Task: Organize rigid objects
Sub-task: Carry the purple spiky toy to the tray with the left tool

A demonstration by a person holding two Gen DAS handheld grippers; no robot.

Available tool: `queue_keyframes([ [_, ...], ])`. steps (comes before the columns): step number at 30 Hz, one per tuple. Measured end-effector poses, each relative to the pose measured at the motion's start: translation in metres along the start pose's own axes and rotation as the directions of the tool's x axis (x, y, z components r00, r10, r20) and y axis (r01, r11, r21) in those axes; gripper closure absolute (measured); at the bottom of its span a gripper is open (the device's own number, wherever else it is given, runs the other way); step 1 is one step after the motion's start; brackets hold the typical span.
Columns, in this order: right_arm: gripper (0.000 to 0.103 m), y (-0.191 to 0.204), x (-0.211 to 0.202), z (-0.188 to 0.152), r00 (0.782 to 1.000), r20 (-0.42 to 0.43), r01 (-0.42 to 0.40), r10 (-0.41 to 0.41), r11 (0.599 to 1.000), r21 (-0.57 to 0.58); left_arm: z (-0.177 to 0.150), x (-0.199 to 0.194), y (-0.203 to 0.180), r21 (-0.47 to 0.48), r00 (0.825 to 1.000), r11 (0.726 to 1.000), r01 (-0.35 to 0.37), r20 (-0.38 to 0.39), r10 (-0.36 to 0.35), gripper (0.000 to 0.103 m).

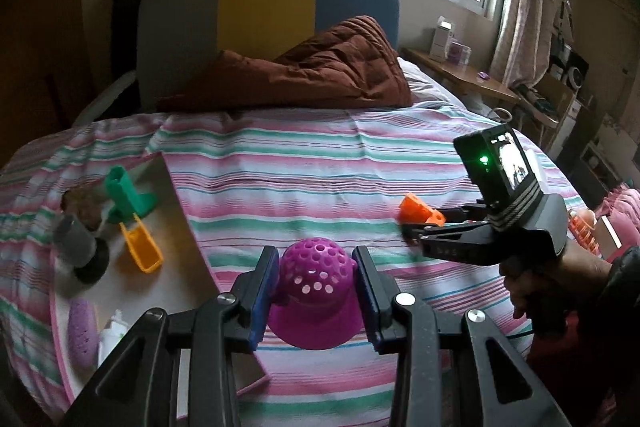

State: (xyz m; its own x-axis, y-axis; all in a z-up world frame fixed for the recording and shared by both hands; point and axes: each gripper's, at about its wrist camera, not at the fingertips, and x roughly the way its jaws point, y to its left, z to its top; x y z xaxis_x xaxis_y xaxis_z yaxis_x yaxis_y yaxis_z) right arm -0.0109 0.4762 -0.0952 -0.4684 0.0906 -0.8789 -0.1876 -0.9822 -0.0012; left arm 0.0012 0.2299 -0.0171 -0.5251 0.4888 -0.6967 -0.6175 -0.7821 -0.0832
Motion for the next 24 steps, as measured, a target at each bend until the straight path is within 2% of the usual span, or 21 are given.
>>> queue_keyframes([
  [10, 0.056, -0.002, 0.0, -0.001, 1.0, 0.008, -0.012, 0.012, 1.0, 0.017, -0.009, -0.014, 0.026, -0.044, 0.999, 0.999, -0.031, 0.006, 0.031, 0.065],
  [16, 0.059, 0.002, -0.002, -0.003, 1.0, 0.017, 0.012, -0.012, 1.0, -0.01, -0.02, -0.024, 0.049, -0.102, 1.0, 0.995, 0.0, 0.001, 0.0, 0.065],
  [24, 0.059, 0.006, -0.002, -0.003, 0.999, 0.018, 0.03, -0.029, 0.999, -0.034, -0.056, -0.056, 0.114, -0.243, 0.999, 0.969, -0.036, -0.031, 0.03, 0.065],
])
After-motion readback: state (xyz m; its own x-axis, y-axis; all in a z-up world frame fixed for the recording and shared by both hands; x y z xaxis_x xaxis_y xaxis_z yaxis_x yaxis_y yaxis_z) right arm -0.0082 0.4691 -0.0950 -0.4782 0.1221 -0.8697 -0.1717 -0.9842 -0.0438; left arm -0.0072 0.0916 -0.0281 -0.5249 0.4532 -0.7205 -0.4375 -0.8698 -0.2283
